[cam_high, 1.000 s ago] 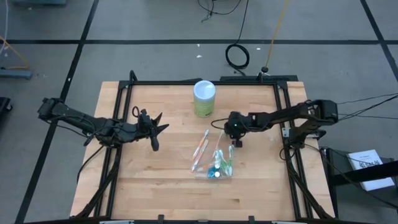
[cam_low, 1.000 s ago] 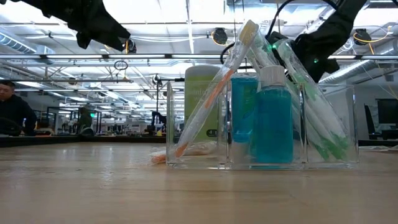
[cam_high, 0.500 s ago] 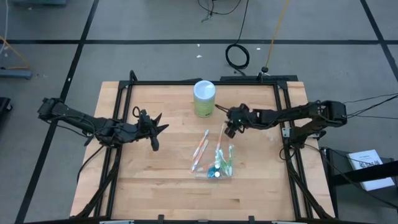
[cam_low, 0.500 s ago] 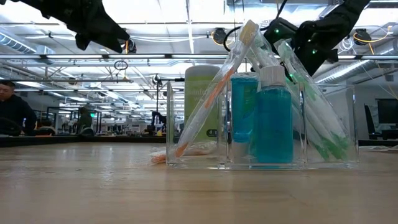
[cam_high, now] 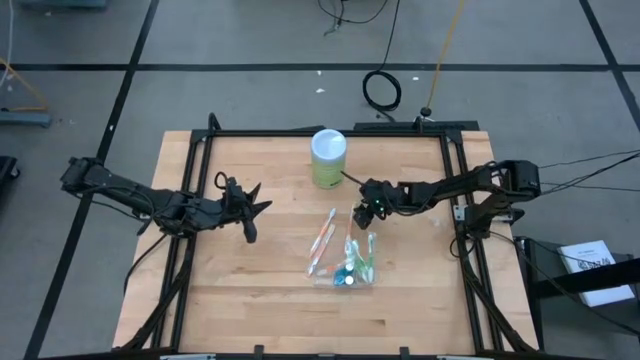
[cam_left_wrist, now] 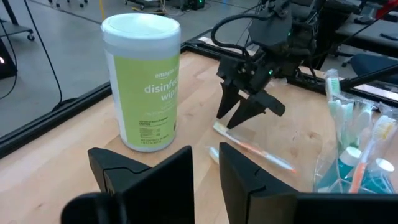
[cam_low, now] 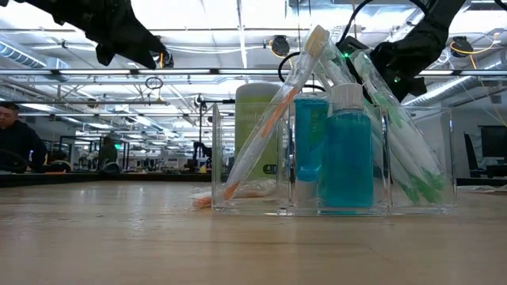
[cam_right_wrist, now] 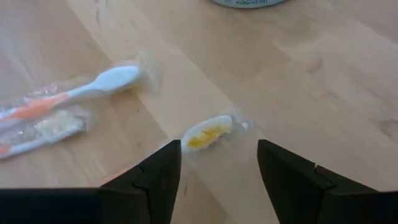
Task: Pick & Place toothbrushing station
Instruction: Put the orange toothbrush into the left section of the transparent organizer
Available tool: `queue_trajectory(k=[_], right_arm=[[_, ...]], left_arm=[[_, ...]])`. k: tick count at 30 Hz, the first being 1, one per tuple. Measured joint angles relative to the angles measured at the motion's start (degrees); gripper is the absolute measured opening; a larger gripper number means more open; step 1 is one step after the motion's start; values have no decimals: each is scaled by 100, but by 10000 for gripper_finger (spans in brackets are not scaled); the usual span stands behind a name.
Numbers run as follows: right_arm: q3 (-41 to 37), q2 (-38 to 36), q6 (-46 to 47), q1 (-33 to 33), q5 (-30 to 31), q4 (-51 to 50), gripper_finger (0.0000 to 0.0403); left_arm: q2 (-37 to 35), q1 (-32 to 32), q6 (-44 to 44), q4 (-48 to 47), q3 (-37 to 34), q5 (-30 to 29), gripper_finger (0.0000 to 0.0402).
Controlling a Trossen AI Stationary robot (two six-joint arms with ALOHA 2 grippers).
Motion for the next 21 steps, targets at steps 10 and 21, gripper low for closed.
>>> queue_trajectory(k=[10, 21], right_arm=[[19, 153, 308, 165, -228, 757, 210], [20, 523, 2, 77, 591, 702, 210]], left_arm=[[16, 4, -2, -126, 1, 143, 9], [16, 4, -34, -127, 1, 149, 7]])
